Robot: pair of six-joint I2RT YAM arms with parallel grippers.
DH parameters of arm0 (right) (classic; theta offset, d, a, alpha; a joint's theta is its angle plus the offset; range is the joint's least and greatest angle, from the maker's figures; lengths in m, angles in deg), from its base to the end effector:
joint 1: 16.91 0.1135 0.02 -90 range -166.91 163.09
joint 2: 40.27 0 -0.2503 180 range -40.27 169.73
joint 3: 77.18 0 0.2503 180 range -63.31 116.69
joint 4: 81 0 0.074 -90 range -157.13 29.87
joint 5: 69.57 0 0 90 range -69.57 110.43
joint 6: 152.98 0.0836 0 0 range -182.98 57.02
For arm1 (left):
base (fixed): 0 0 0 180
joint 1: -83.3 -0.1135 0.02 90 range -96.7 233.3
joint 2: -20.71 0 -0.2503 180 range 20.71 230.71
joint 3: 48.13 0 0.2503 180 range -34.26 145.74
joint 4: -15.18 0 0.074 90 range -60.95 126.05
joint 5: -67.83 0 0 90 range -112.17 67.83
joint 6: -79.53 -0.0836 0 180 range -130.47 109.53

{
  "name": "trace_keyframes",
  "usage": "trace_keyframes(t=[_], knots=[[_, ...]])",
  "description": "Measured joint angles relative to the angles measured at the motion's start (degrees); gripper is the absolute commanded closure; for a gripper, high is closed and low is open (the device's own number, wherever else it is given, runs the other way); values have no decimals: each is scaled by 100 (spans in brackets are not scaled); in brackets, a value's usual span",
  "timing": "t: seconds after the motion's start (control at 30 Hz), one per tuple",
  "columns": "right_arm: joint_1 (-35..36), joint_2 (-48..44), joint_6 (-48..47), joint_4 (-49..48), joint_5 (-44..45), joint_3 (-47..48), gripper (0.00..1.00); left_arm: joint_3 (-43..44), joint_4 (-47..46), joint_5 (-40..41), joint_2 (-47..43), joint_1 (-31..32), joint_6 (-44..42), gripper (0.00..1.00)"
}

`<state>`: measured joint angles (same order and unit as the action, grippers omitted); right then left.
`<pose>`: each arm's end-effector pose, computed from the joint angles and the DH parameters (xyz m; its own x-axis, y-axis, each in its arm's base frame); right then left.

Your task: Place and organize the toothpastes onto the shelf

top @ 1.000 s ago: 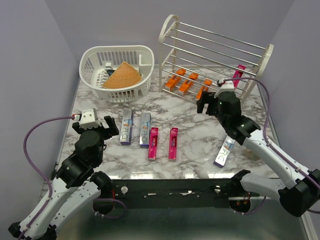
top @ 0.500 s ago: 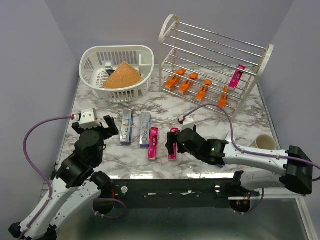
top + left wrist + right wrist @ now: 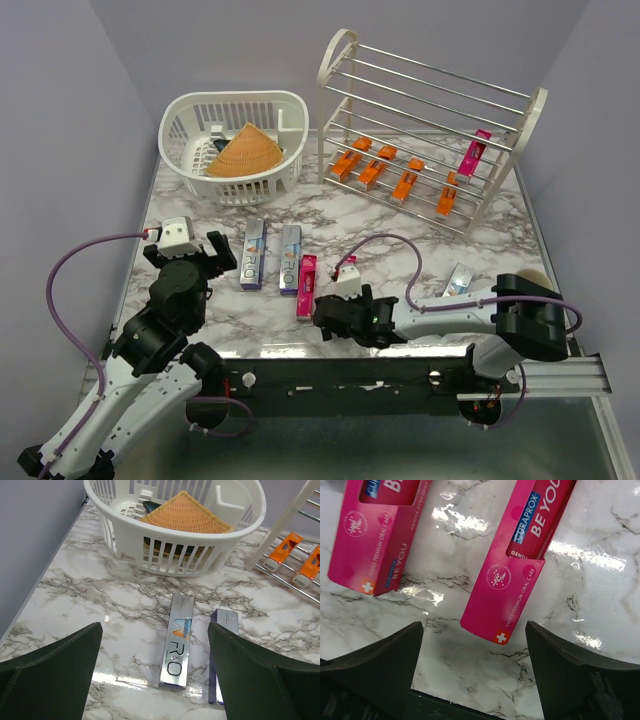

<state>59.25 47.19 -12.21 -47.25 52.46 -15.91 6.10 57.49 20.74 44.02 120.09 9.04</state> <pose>0.1163 0.2866 0.1277 -0.7193 -0.1746 -0.6724 -0.3200 0.9424 0.0977 0.1441 -0.0367 0.3145 -0.1171 -0.2179 -0.9689 -0.1432 0.9691 -0.2007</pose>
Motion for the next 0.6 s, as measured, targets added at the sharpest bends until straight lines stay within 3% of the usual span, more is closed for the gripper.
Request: trace_keyframes(t=[0.6], knots=[[72,756,501,251,457,245,36,0,2,0,0,-11,0,1]])
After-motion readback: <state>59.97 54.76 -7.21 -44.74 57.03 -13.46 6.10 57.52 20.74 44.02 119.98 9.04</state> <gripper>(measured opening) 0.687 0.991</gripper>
